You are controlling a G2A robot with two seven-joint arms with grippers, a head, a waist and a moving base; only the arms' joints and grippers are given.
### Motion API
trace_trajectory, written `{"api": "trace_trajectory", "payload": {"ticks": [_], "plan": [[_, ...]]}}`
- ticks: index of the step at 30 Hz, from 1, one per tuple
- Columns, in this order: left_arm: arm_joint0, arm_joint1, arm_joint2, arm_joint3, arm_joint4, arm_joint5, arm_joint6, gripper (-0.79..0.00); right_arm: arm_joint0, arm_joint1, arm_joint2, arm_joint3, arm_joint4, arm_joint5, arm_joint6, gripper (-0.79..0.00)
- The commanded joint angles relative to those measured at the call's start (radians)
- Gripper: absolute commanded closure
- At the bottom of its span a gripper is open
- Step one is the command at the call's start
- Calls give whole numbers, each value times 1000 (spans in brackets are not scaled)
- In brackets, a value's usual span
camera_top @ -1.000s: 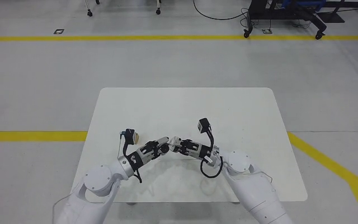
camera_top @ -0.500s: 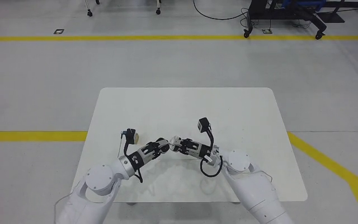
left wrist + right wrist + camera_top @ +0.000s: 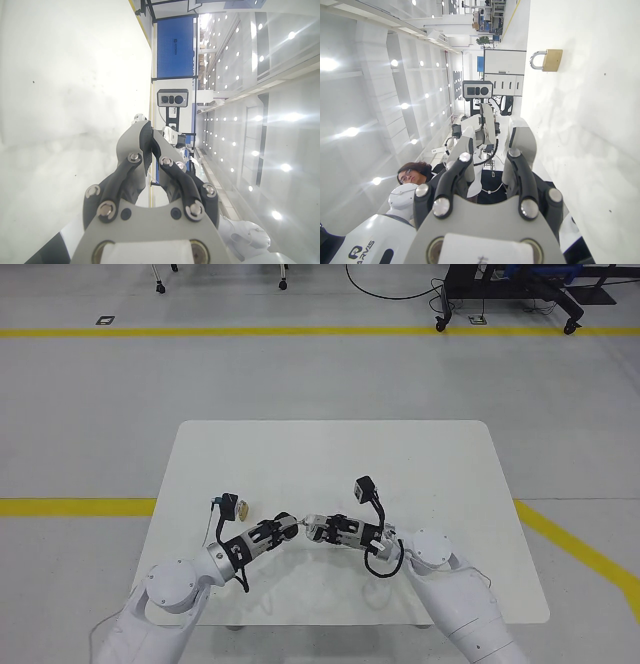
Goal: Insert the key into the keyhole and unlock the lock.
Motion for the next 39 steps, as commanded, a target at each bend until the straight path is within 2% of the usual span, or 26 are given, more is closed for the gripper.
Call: {"api": "trace_trajectory", "payload": {"ticks": [1,5,8,11,12,16,19,21,27,32,33,35,39], "plan": [[0,4,-3,-1,7,5,-29,0,4,1,-1,5,7,16,34,-212],[-3,8,-7,-6,26,20,-47,0,13,2,-9,14,26,29,94,-182],[-7,9,-1,-5,22,25,-54,0,20,3,-14,22,24,36,107,-111],[-12,9,8,-3,27,28,-61,0,25,2,-18,29,25,39,108,-6],[-14,10,11,-1,29,30,-64,0,26,2,-18,31,25,39,105,0],[-15,11,16,3,15,34,-75,0,31,2,-22,38,22,48,101,-34],[-15,12,15,3,13,34,-78,0,35,2,-24,44,23,50,101,-163],[-14,14,12,4,9,33,-78,0,37,2,-24,47,26,52,100,-194],[-9,18,4,1,2,29,-91,0,42,3,-22,53,23,58,88,-135],[-9,23,3,0,2,42,-121,0,46,3,-27,54,30,61,96,-123],[-9,23,4,-1,6,43,-123,0,46,3,-28,55,31,62,98,-105],[-8,25,5,-2,9,42,-121,0,48,2,-32,55,35,60,105,0],[-6,26,4,-1,9,39,-105,0,46,3,-34,53,47,54,128,0]]}}
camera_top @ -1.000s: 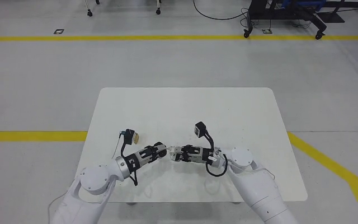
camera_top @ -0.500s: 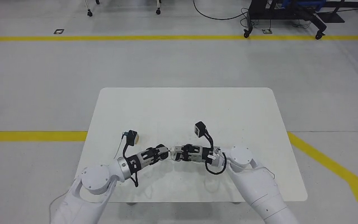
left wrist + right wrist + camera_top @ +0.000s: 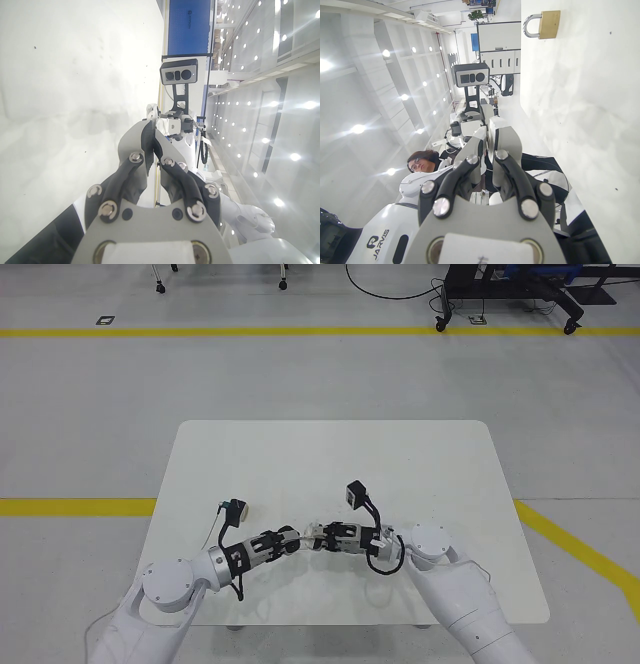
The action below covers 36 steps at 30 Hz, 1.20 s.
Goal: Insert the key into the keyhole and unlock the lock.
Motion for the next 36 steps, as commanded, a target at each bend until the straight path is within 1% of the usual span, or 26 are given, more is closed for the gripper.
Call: {"api": "trace_trajectory", "payload": {"ticks": [1,8,9,10,11,16,19,22,24,26,28,31,33,34,36], "plan": [[1,0,-1,0,-5,-3,8,0,-2,1,2,0,5,-3,7,0],[3,2,0,-3,-8,-10,25,0,-13,5,10,-10,6,-10,5,0],[4,3,1,-4,-9,-10,27,-151,-15,6,11,-12,4,-12,3,0],[4,3,0,-5,-11,-10,30,-477,-17,7,12,-14,0,-13,0,0],[5,3,0,-6,-12,-11,33,-785,-18,7,13,-16,-4,-13,-2,0],[17,6,-15,-11,-30,-19,48,-785,-28,10,16,-29,-21,-22,-23,0],[28,8,-41,-19,-45,-33,75,-785,-36,13,23,-36,-30,-37,-40,0],[51,13,-90,-45,-71,-60,109,-785,-50,18,48,-41,-37,-64,-72,0],[80,18,-137,-65,-92,-86,120,-785,-63,23,69,-51,-42,-85,-104,0],[116,25,-194,-85,-70,-116,142,-785,-78,27,95,-64,-34,-106,-129,0],[156,35,-251,-108,29,-144,187,-785,-95,32,121,-78,-26,-125,-149,0],[209,48,-301,-146,341,-144,313,-785,-118,37,155,-95,-7,-151,-176,0],[232,54,-294,-161,578,-123,396,-785,-129,40,173,-103,5,-170,-193,0],[239,55,-278,-163,669,-115,425,-785,-135,40,184,-108,20,-184,-204,0],[241,52,-240,-154,747,-102,465,-785,-146,42,201,-117,33,-206,-221,0]]}}
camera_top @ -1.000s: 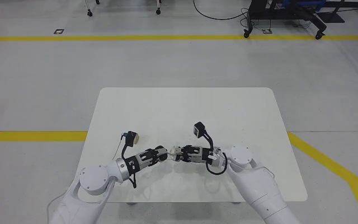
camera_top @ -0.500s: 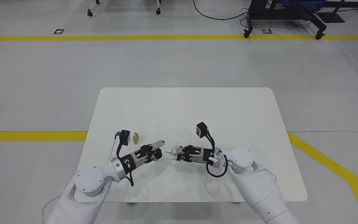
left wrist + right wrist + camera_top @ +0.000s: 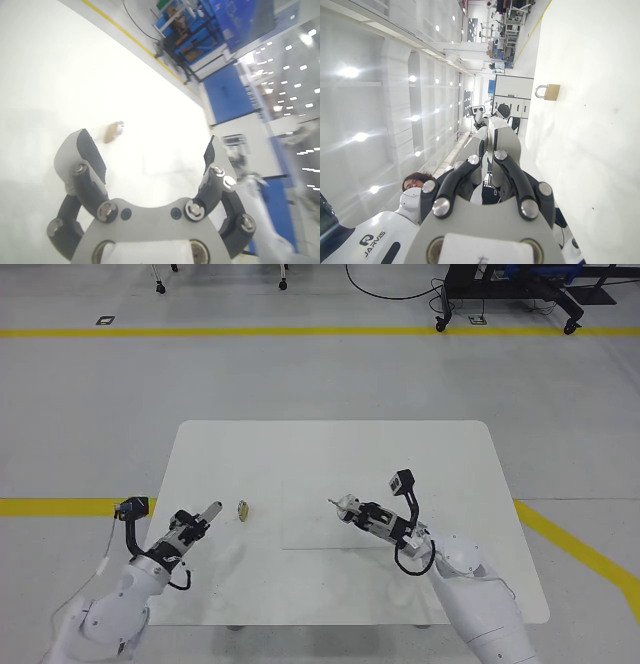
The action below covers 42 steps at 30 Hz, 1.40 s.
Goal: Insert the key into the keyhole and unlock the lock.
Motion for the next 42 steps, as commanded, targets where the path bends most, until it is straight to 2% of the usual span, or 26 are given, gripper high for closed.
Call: {"api": "trace_trajectory", "payload": {"ticks": [1,6,14,15,17,18,28,31,36,37,40,42], "plan": [[-5,-4,46,19,128,13,43,-785,-11,1,17,-12,15,-22,-22,0],[-65,-20,145,119,161,31,123,-785,-27,2,35,-31,39,-41,-42,0],[-185,-46,285,269,319,67,236,-785,-27,2,35,-31,39,-41,-42,0],[-195,-49,293,278,329,74,245,-767,-27,2,35,-31,39,-41,-42,0],[-208,-53,304,293,350,93,255,-625,-27,2,35,-31,39,-41,-42,0],[-214,-54,309,297,367,104,257,-600,-27,2,35,-31,39,-41,-42,0],[-264,-65,337,349,427,155,182,-613,-27,2,35,-31,39,-41,-42,0],[-277,-68,346,363,443,154,162,-662,-27,2,35,-31,39,-41,-42,0],[-287,-74,353,373,450,151,152,-511,-27,2,35,-31,39,-41,-42,0],[-290,-74,353,376,452,151,150,-409,-27,2,35,-31,39,-41,-42,0],[-298,-77,356,381,460,152,143,-360,-27,2,35,-31,39,-41,-42,0],[-304,-79,358,386,465,147,138,-354,-27,2,35,-31,39,-41,-42,0]]}}
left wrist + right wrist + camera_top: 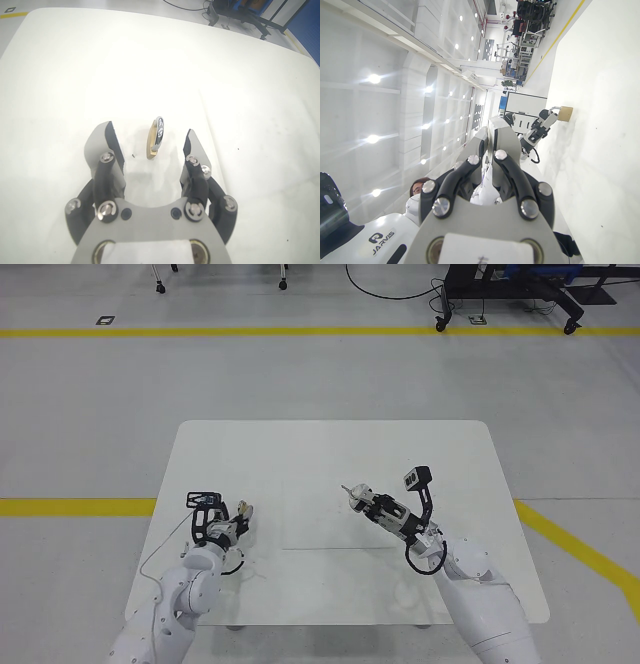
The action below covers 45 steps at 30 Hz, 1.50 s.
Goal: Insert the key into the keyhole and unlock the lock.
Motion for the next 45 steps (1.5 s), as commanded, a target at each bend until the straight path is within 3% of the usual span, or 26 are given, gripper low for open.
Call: {"api": "trace_trajectory", "payload": {"ticks": [1,6,15,19,21,30,37,45], "plan": [[-5,-2,2,4,5,-6,-5,-342,0,0,0,0,0,0,0,0],[-8,-4,3,4,22,-9,-12,-311,0,0,0,0,0,0,0,0],[-11,-10,-2,8,32,-6,-30,-92,0,0,0,0,0,0,0,0],[-19,-12,-5,12,35,-3,-47,-65,0,0,0,0,0,0,0,0],[-23,-14,-5,15,39,0,-56,-9,0,0,0,0,0,0,0,0],[-34,-20,-20,8,2,-2,-90,0,0,0,0,0,0,0,0,0],[2,-38,-110,-98,-400,-50,-19,0,0,0,0,0,0,0,0,0],[36,-56,-190,-170,-879,-112,-47,0,0,0,0,0,0,0,0,0]]}}
